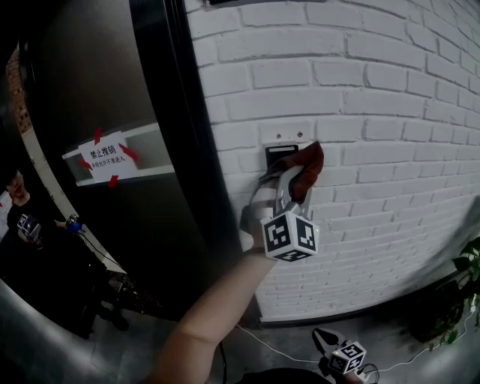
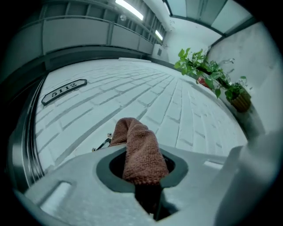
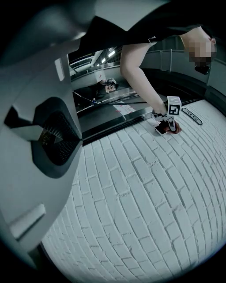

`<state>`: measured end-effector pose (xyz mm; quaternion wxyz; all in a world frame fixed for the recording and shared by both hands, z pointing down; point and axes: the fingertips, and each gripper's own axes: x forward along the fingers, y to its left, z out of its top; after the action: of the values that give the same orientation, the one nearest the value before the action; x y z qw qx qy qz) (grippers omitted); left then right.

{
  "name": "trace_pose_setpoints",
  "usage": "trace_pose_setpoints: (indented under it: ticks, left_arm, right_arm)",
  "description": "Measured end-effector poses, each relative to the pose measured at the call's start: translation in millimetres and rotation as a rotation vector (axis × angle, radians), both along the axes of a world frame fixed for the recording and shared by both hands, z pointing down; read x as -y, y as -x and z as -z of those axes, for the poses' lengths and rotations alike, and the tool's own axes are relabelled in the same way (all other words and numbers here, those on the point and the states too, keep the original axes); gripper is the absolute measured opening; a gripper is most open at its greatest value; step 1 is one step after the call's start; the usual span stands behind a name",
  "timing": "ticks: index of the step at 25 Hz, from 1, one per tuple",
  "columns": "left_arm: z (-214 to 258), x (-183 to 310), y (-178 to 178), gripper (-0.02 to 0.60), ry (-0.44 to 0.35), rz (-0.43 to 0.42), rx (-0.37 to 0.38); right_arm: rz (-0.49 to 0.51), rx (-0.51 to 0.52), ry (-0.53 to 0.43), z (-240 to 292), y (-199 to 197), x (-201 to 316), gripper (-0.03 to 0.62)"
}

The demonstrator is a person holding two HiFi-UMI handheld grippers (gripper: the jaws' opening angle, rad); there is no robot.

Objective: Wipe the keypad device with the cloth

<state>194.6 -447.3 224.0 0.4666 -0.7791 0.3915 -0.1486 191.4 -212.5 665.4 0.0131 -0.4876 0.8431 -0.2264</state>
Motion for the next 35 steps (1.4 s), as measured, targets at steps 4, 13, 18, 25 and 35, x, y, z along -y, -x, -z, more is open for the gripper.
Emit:
trace_pose_setpoints:
  ticks: [4,13,18,25,35]
  left_arm:
    - [-45.7,-2.0,0.8,0.077,0.032,-0.023,0.065]
    - [-88.3,4.6,52.1,0.077,0.038,-0.042,-0.015]
    - [-31.4,12.5,81.4,0.077,0.085,-0.093,-0.29]
    - [52.6,17.3,84.1,0.077,0.084,-0.125,-0.383]
    - [22.8,5.7,70.2,0.078,0.269,-0.244,-0.517]
  right_arm:
    - [0.012,0.005,0.001,-0.8,5.3,0.2,0.002]
    - [0.03,-0.007,0.008,0.0,9.5,4.0,0.002]
    - [0.051,0.003,0.011,4.9,21.7,6.4,0.002]
    - [0.04,0.037,0.021,17.4,22.4,6.5,0.002]
    - [0.046,0.015,0.021,2.0,15.6,0.6,0.002]
